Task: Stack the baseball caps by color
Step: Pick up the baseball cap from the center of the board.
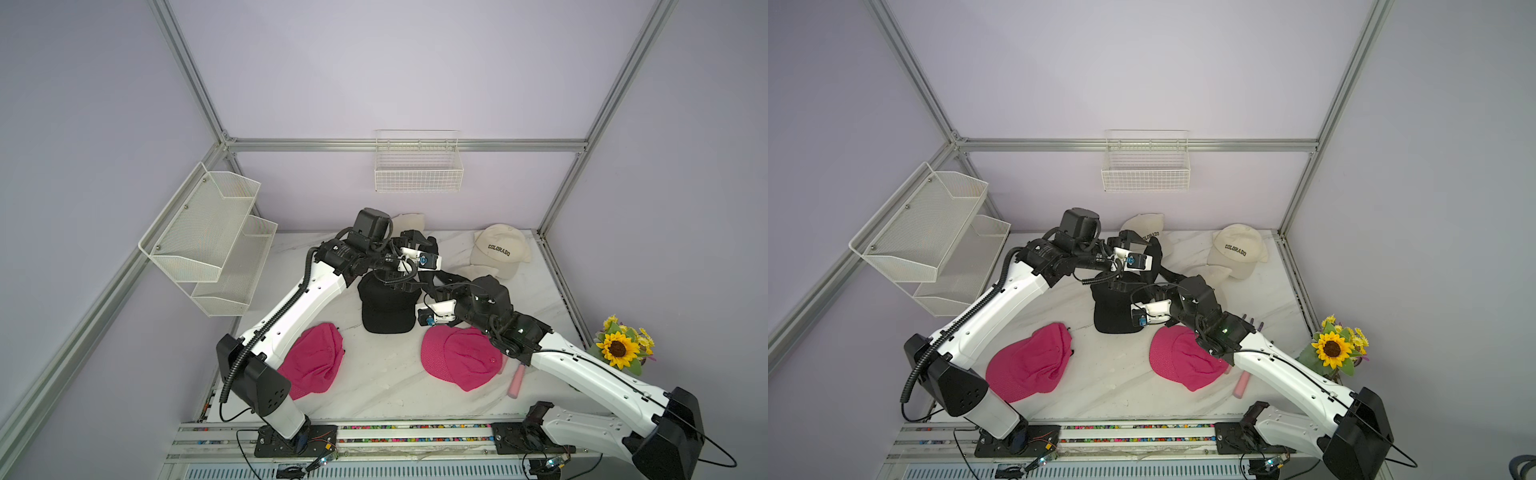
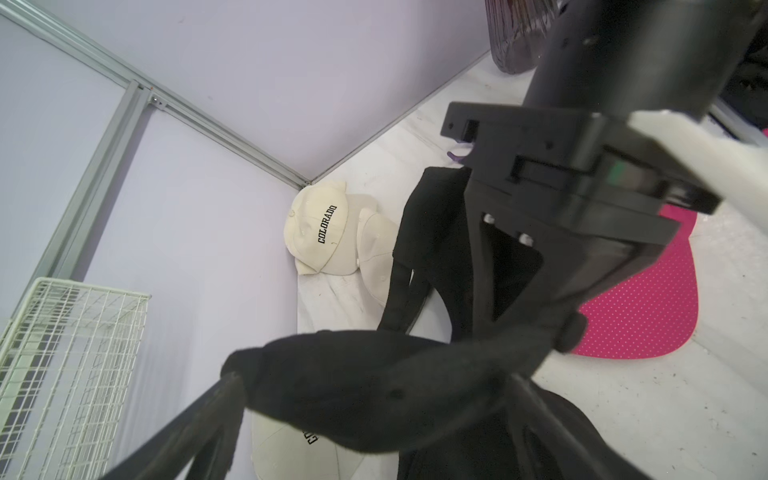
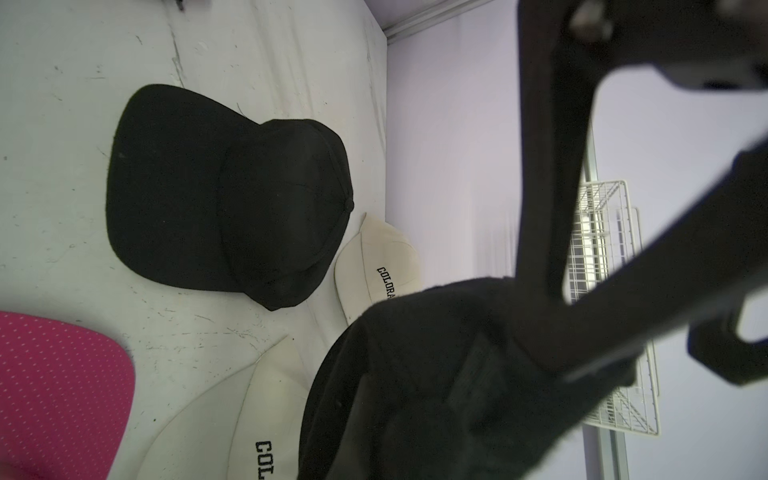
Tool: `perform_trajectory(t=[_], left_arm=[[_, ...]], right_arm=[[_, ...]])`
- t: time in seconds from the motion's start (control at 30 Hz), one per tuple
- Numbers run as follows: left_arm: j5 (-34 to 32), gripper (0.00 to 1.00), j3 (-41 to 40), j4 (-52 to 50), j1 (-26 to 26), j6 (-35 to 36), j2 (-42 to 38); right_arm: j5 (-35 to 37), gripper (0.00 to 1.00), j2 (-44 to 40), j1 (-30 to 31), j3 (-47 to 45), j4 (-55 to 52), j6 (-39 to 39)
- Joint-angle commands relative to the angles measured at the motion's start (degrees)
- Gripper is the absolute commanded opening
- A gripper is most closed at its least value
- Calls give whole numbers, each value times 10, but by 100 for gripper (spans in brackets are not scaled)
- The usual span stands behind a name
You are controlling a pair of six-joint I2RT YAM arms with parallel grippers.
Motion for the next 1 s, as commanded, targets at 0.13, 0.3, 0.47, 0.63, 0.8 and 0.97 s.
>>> perform_trajectory(t=[0.13, 0.3, 0.47, 0.63, 0.8, 0.97], left_arm=[[-94, 94, 85, -137, -29, 93, 56], [-133, 71, 114, -179, -46, 104, 83], [-86, 42, 117, -195, -49, 109, 68], [-78, 30, 100, -175, -48, 93, 49], [-83, 0, 19, -69, -45, 51, 10], [-44, 0, -16, -31, -22, -2, -13]], right_arm=[[23, 0, -8, 19, 20, -17, -10], [22, 0, -13, 20, 18, -20, -9], [17, 0, -17, 20, 10, -8, 1], [-12, 0, -15, 16, 18, 6, 55], [-123, 0, -37, -17, 1, 50, 147], [-241, 0, -57, -80, -43, 122, 175]])
